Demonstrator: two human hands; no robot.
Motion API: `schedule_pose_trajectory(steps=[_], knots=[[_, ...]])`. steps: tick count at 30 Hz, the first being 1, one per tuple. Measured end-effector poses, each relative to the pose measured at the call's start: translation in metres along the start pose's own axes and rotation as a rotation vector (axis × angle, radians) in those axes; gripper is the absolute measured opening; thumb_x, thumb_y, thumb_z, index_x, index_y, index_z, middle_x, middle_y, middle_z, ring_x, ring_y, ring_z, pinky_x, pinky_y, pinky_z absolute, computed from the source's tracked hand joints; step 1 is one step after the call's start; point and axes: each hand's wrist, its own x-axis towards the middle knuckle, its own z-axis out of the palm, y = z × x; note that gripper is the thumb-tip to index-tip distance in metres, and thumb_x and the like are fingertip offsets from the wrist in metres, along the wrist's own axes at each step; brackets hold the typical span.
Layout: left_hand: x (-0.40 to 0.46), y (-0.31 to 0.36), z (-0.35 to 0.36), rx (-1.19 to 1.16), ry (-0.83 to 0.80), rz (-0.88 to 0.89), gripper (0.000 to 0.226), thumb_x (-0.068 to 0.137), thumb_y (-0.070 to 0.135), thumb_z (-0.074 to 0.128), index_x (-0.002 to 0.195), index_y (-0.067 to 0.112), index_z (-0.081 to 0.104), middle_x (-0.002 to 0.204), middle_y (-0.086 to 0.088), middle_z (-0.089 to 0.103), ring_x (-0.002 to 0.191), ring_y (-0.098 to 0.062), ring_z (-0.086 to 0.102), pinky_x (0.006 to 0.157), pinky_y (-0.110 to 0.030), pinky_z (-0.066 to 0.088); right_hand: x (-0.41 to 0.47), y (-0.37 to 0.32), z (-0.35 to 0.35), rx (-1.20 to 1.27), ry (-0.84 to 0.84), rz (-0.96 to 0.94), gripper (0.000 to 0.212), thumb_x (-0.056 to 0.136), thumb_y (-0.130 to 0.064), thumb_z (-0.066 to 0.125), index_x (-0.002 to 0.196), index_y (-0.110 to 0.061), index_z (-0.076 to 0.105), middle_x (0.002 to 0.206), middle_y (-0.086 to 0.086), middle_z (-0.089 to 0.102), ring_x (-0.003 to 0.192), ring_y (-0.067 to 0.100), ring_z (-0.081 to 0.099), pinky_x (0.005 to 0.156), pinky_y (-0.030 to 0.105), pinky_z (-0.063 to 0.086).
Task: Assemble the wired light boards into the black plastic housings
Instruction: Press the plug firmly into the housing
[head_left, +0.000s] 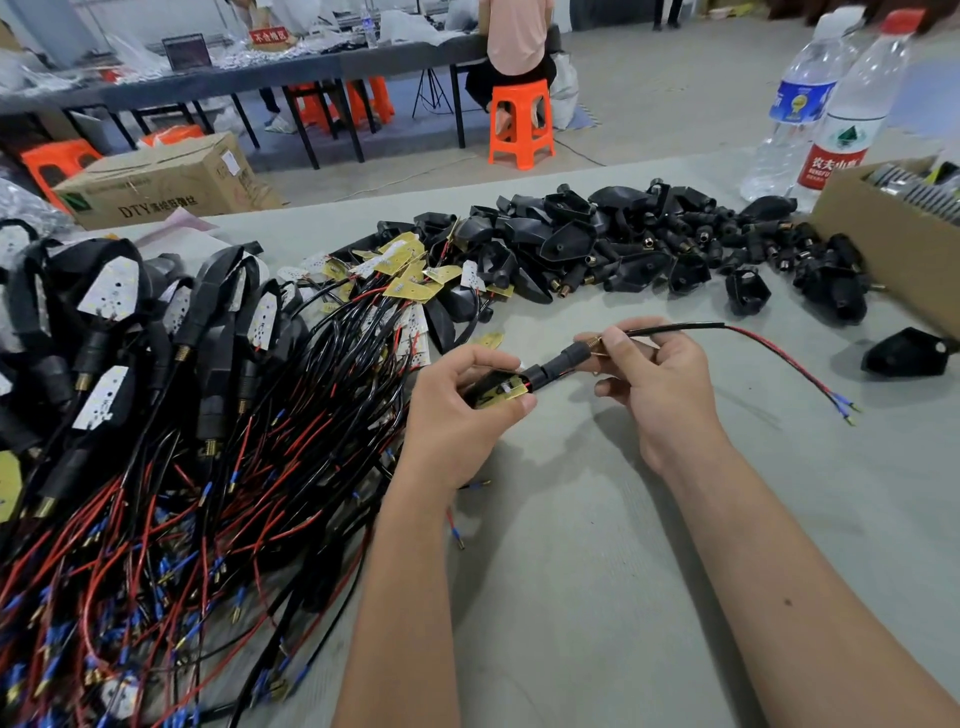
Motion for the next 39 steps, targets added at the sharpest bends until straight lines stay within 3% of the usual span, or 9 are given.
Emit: schedule_pose_trajectory(steps=[8,11,14,16,18,23,35,39], knots=[[0.0002,-0.0011,-0.001,0.044,-0.005,0.066,0.03,0.076,0.003,0.086,0.098,0.019,0.072,0.096,0.005,0.077,0.092,-0.01,0.072,0.08,-0.018,0.052,-0.0019,-0.0027,-0.0032,0.043,-0.096,-0.012,0.017,0.096,-0.004,0.068,0.098,-0.014,0.054,0.099,0.018,0.078,0.082,0.026,0.075,0.054,0.024,0.051],[-0.0003,-0.0005,-0.0017,0.014,-0.006,0.037,0.027,0.078,0.004,0.085,0.097,0.018,0.071,0.086,0.001,0.076,0.076,-0.01,0.068,0.07,-0.019,0.051,-0.0023,-0.0028,-0.0033,0.119,-0.108,0.016,0.022,0.092,0.002,0.07,0.097,-0.014,0.055,0.101,0.02,0.078,0.085,0.021,0.074,0.066,0.024,0.056],[-0.0004,0.0002,-0.0005,-0.071,-0.039,-0.036,0.024,0.082,0.001,0.082,0.1,0.013,0.071,0.086,-0.014,0.074,0.075,-0.024,0.068,0.063,-0.026,0.055,-0.0021,-0.0035,-0.0049,0.251,-0.135,0.052,0.025,0.086,0.006,0.07,0.096,-0.013,0.057,0.103,0.021,0.077,0.089,0.02,0.075,0.078,0.025,0.058],[-0.0006,0.0007,0.0005,-0.084,-0.055,-0.046,0.024,0.082,0.0,0.081,0.102,0.011,0.072,0.089,-0.018,0.074,0.077,-0.027,0.069,0.063,-0.026,0.056,-0.0019,-0.0052,-0.0065,0.284,-0.153,0.065,0.027,0.08,0.001,0.073,0.096,-0.013,0.057,0.104,0.021,0.077,0.086,0.019,0.074,0.076,0.024,0.058],[-0.0009,0.0011,0.0004,-0.055,-0.054,-0.023,0.025,0.081,0.001,0.082,0.1,0.014,0.072,0.089,-0.015,0.074,0.073,-0.019,0.067,0.066,-0.027,0.056,-0.0017,-0.0058,-0.0068,0.219,-0.132,0.073,0.026,0.08,-0.002,0.076,0.096,-0.014,0.059,0.1,0.02,0.077,0.078,0.019,0.071,0.068,0.023,0.056],[-0.0012,0.0009,-0.0007,0.005,-0.05,0.04,0.028,0.077,0.005,0.085,0.097,0.022,0.074,0.087,0.001,0.076,0.072,-0.004,0.065,0.067,-0.013,0.047,-0.0014,-0.0017,-0.0037,0.008,-0.04,0.036,0.008,0.091,-0.011,0.076,0.097,-0.006,0.075,0.074,0.009,0.071,0.064,0.018,0.063,0.063,0.024,0.054],[-0.0025,0.001,-0.0003,0.045,-0.006,0.113,0.03,0.075,0.001,0.084,0.095,0.019,0.073,0.091,0.004,0.076,0.087,-0.011,0.071,0.077,-0.017,0.053,0.001,-0.0001,-0.0058,-0.116,-0.039,0.021,0.014,0.09,-0.018,0.08,0.077,-0.012,0.077,0.066,0.007,0.069,0.058,0.015,0.062,0.053,0.022,0.05],[-0.0023,0.0001,0.0019,0.087,0.0,0.157,0.031,0.074,-0.005,0.083,0.093,0.018,0.074,0.091,0.001,0.075,0.086,-0.017,0.072,0.079,-0.029,0.059,0.0029,0.0033,-0.0081,-0.166,-0.041,0.027,0.014,0.09,-0.018,0.079,0.08,-0.009,0.077,0.065,0.007,0.069,0.058,0.014,0.063,0.053,0.02,0.05]])
